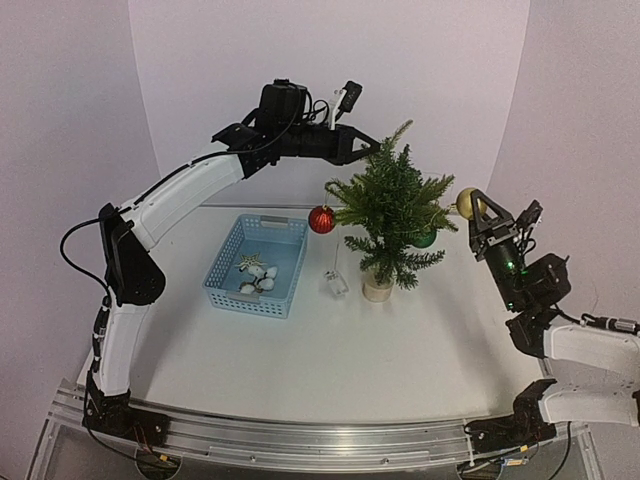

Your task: Decorate the small christmas tree

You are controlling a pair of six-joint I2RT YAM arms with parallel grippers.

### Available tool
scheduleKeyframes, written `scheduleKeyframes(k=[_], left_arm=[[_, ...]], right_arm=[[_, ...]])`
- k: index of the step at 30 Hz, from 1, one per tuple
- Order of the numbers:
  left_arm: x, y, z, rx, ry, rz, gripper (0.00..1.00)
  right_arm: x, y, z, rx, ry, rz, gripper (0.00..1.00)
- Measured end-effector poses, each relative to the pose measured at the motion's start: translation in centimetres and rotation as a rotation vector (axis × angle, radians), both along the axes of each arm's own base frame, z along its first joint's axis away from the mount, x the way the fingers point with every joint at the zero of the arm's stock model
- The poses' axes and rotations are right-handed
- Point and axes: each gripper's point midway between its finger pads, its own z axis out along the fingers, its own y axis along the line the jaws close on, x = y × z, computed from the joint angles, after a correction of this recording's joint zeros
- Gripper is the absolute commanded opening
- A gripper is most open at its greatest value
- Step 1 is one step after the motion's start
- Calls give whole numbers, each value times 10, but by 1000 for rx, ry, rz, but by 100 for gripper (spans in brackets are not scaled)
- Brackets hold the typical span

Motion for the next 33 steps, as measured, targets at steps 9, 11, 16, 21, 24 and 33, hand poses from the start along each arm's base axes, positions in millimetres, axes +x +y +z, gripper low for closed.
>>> scheduleKeyframes(k=[9, 11, 16, 21, 24, 33], left_arm=[[2, 1, -1, 2, 2, 0, 0], [3, 2, -1, 2, 3, 0, 0], [3, 3, -2, 2, 2, 1, 0], [3, 2, -2, 2, 2, 1, 0], [3, 2, -2, 2, 2, 1, 0], [3, 3, -2, 2, 2, 1, 0]], right_arm=[[-13, -20, -25, 9, 32, -55, 0], [-15, -21, -28, 11, 37, -57, 0], [-12, -21, -34, 7, 53, -60, 0], [-3, -10, -31, -15, 62, -28, 0], [-1, -5, -23, -17, 46, -10, 0], [2, -9, -20, -20, 40, -16, 0]])
